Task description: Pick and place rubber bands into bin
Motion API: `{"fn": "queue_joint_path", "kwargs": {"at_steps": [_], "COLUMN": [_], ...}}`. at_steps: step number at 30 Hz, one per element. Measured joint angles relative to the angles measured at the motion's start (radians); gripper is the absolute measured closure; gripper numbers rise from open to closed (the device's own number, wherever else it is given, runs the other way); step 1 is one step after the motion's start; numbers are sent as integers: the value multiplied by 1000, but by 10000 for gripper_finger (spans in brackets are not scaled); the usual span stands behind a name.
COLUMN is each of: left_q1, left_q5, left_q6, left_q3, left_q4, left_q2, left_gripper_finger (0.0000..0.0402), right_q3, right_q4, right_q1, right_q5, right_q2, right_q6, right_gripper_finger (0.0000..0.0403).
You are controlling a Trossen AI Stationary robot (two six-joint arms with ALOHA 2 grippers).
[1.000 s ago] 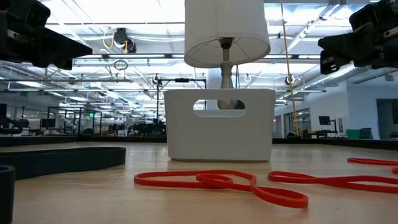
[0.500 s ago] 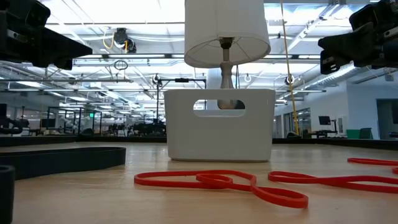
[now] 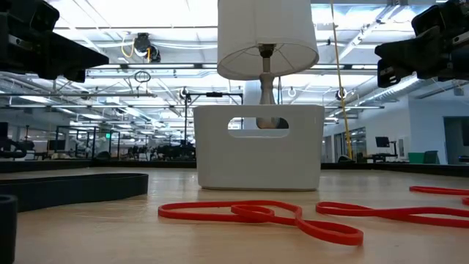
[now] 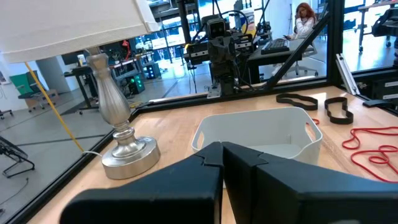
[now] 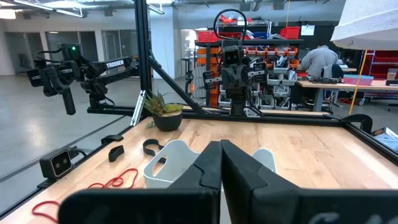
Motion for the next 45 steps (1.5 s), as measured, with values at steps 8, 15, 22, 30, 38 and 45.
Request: {"fn": "queue_joint_path", "kwargs": {"at_steps": [8,15,22,30,38,45], "left_q1": [0,0,0,0,0,0], "left_q5": [0,0,0,0,0,0], "left_q6": [0,0,0,0,0,0], "left_q3": [0,0,0,0,0,0], "left_q4": [0,0,0,0,0,0], "left_q2": [0,0,0,0,0,0], "left_gripper_finger": [394,394,394,394,394,394], "right_q3": [0,0,0,0,0,0], "right_q4": [0,0,0,0,1,33], "right_q1": [0,0,0,0,0,0], "right_q5": [0,0,0,0,0,0], "right_q2": [0,0,0,0,0,0], "right_q6": [0,0,0,0,-68,-69], "right_gripper_finger": [403,403,403,403,403,403]}}
